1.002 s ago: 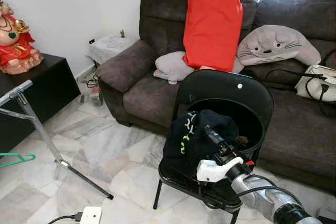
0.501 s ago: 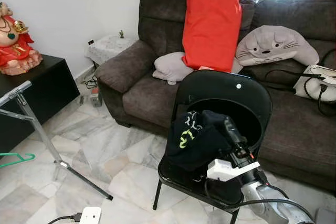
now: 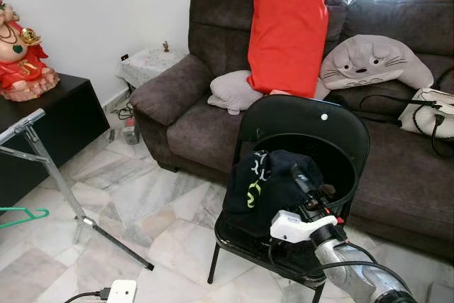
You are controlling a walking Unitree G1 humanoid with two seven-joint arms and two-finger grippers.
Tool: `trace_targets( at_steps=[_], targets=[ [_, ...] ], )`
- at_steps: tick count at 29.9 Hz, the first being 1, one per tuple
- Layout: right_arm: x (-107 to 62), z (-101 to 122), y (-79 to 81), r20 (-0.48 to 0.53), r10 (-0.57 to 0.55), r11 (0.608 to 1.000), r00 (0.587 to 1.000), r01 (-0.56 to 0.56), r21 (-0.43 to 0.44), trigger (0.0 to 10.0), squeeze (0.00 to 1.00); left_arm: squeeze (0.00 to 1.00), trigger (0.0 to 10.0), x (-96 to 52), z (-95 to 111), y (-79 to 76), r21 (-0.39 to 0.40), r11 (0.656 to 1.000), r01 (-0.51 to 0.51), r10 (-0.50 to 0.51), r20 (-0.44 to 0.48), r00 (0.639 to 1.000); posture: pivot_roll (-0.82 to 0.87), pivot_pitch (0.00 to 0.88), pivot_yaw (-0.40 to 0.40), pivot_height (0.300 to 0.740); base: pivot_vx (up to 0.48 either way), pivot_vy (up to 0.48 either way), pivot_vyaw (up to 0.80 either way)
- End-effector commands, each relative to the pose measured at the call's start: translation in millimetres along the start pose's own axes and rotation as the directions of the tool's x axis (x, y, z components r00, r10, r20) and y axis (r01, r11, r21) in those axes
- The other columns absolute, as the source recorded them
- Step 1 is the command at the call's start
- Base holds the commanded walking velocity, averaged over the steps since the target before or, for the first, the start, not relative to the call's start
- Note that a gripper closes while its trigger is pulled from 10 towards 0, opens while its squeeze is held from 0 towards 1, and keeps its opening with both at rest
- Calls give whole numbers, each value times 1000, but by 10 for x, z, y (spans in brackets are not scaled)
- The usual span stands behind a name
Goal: Hang hanger
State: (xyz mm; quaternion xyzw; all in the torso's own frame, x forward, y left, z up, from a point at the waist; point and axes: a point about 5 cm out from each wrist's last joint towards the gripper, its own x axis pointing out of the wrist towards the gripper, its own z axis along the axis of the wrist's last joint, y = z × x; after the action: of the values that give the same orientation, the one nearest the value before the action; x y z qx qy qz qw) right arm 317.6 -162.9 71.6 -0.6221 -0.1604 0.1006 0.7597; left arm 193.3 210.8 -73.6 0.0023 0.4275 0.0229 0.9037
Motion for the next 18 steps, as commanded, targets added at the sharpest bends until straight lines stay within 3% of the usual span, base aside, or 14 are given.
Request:
trace_targets(
  at_steps=[1,6,7,8,9,14,18],
  targets=[
    [87,16,-81,23,-17,1000,1000,18,-9,10000,0,0,10000,-4,-8,33,12,1000,-5,5,-8,1000,-42,0,95,740,0,0,0],
    [148,16,-161,42,-39,999,998,40,-23,10000,0,0,10000,-5,-11,32,10,1000,-7,7,-8,1000,-39,0,92,740,0,0,0],
    [156,18,-169,45,-41,999,998,42,-24,4549,0,0,10000,-5,-12,32,10,1000,-7,8,-9,1000,-39,0,92,740,0,0,0],
    [156,18,-169,45,-41,999,998,42,-24,4549,0,0,10000,-5,-12,32,10,1000,-7,8,-9,1000,-39,0,92,740,0,0,0],
    [153,18,-168,42,-45,999,998,46,-21,0,0,0,10000,-5,-13,31,9,1000,-8,8,-9,1000,-39,0,92,740,0,0,0],
    [137,17,-148,37,-46,999,998,46,-14,0,0,0,10000,-5,-15,31,9,1000,-8,8,-10,1000,-39,0,92,740,0,0,0],
    [117,16,-200,11,-106,993,994,106,46,0,0,0,10000,-6,-15,36,11,1000,-9,9,-10,1000,-40,0,93,740,0,0,0]
  ],
)
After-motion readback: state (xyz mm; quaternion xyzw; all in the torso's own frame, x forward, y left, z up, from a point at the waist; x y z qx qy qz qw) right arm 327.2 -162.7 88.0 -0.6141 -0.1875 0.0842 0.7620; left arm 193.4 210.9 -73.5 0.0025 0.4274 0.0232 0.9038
